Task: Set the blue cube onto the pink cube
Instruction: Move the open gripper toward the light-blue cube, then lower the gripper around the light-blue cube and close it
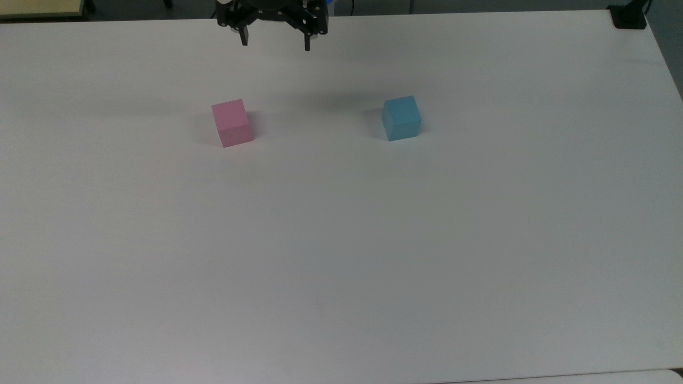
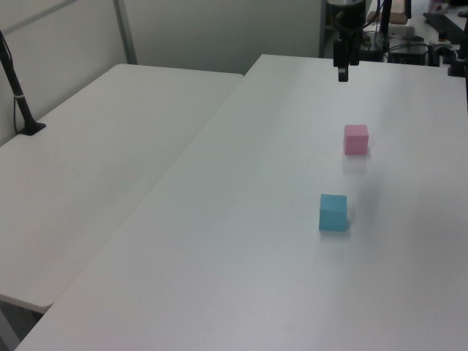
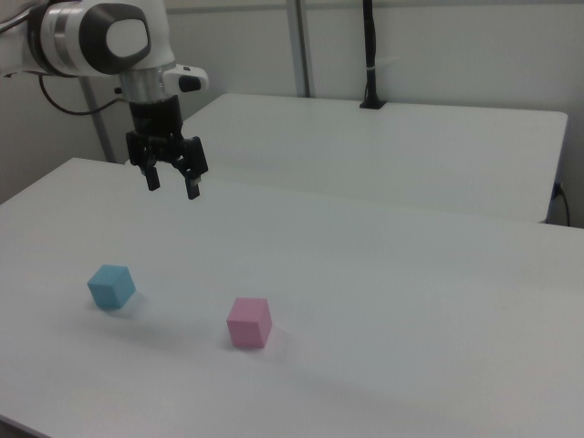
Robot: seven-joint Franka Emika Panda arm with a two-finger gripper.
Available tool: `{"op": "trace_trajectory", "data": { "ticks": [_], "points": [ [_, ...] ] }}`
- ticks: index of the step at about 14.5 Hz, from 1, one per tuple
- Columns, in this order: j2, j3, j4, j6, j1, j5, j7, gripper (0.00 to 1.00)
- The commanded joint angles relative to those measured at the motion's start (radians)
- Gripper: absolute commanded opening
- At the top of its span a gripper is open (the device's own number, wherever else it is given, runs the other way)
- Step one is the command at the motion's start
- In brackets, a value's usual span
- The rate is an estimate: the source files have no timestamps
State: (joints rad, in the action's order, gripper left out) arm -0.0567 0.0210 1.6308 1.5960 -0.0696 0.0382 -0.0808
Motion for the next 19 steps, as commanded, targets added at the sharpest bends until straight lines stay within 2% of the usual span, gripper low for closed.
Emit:
{"op": "trace_trajectory", "data": {
  "ticks": [1, 2, 5, 6, 9, 11, 14, 16, 18, 19],
  "points": [
    [-0.002, 0.002, 0.008, 0.029, -0.059, -0.009, -0.008, 1.00],
    [-0.003, 0.014, 0.008, 0.029, -0.100, -0.011, -0.008, 1.00],
    [-0.037, 0.118, 0.037, 0.090, -0.287, -0.015, -0.020, 1.00],
    [-0.055, 0.132, 0.056, 0.131, -0.330, -0.044, -0.022, 1.00],
    [-0.190, 0.132, 0.067, 0.247, -0.426, -0.060, -0.088, 1.00],
    [-0.265, 0.132, 0.092, 0.323, -0.476, -0.054, -0.079, 1.00],
    [-0.294, 0.132, 0.159, 0.371, -0.525, -0.044, -0.076, 1.00],
    [-0.298, 0.132, 0.204, 0.377, -0.530, -0.032, -0.074, 1.00],
    [-0.293, 0.132, 0.233, 0.372, -0.530, -0.024, -0.033, 0.60],
    [-0.284, 0.132, 0.233, 0.361, -0.520, -0.026, 0.005, 0.29]
  ]
}}
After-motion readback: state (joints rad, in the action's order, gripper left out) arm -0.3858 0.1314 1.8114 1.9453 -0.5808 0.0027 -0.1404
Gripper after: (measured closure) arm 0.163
